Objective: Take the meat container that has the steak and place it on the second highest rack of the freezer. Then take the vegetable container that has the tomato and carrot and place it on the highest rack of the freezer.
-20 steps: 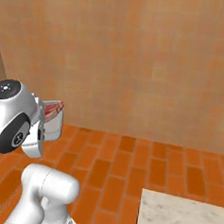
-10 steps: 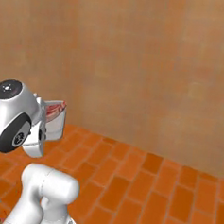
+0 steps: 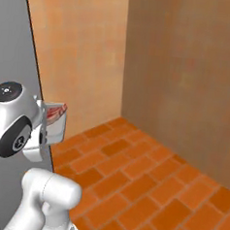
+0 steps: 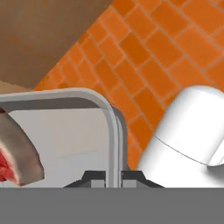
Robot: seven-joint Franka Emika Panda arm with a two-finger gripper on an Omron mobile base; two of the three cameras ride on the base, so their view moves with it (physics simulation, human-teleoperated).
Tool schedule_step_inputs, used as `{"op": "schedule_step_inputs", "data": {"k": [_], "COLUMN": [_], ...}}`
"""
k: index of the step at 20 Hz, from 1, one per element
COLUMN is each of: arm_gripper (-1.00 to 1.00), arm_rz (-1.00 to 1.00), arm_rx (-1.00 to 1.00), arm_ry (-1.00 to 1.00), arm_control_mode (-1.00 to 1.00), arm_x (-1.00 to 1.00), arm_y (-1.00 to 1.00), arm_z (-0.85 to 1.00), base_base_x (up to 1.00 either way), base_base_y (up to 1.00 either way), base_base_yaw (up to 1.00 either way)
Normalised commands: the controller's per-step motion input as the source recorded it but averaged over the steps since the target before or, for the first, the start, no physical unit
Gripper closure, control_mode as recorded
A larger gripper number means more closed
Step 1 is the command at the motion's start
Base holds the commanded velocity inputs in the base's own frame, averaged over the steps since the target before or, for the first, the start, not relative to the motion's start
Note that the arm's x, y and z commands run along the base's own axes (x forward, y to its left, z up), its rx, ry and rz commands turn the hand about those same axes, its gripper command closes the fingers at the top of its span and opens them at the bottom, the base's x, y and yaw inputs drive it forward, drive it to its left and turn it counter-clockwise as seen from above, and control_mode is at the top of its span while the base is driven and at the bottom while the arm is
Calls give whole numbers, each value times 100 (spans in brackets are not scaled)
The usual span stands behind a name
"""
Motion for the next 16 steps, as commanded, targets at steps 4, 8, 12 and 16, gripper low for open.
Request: {"op": "schedule_step_inputs", "data": {"k": [4,8,12,16], "arm_gripper": [100,100,100,100], "arm_rz": [0,0,0,0], "arm_rx": [0,0,0,0], "arm_ry": [0,0,0,0], "arm_control_mode": [100,100,100,100], "arm_x": [0,0,0,0], "arm_y": [0,0,0,0], "arm_z": [0,0,0,0], "base_base_x": [-50,-75,-83,-72], "base_base_y": [-64,-41,-49,-73], "base_base_yaw": [60,72,70,63]}}
